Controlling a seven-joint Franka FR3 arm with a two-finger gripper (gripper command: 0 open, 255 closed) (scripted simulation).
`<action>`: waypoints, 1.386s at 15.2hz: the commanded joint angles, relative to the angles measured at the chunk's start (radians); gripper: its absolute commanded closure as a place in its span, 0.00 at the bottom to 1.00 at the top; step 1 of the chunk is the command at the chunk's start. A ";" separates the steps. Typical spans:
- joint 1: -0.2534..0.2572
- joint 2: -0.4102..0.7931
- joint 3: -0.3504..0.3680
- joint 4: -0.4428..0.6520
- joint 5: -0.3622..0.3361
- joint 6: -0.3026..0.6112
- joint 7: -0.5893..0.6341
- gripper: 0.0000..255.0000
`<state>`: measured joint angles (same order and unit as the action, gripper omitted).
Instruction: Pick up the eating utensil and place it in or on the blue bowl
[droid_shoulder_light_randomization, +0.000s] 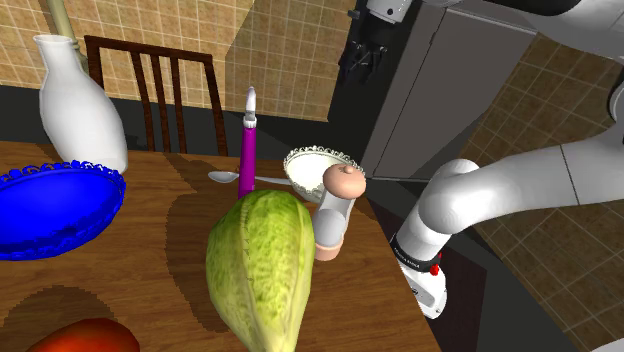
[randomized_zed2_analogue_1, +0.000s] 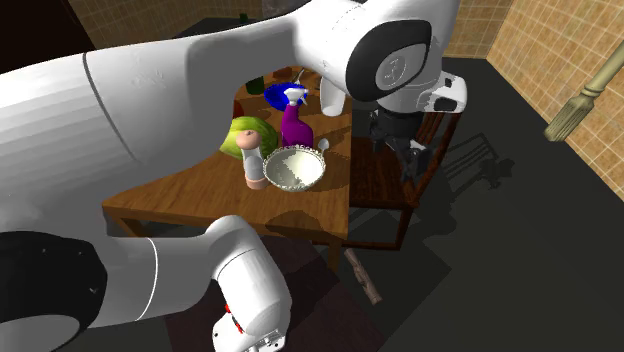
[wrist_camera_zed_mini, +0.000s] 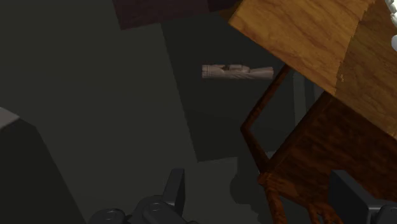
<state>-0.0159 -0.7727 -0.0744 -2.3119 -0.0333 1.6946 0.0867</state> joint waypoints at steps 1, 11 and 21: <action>0.000 0.000 0.000 0.000 0.000 0.000 0.000 0.00; 0.166 0.112 0.113 -0.084 0.025 0.213 -0.133 0.00; 0.322 0.234 0.235 -0.158 0.030 0.420 -0.256 0.00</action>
<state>0.2900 -0.5547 0.1455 -2.4671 -0.0027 2.0942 -0.1585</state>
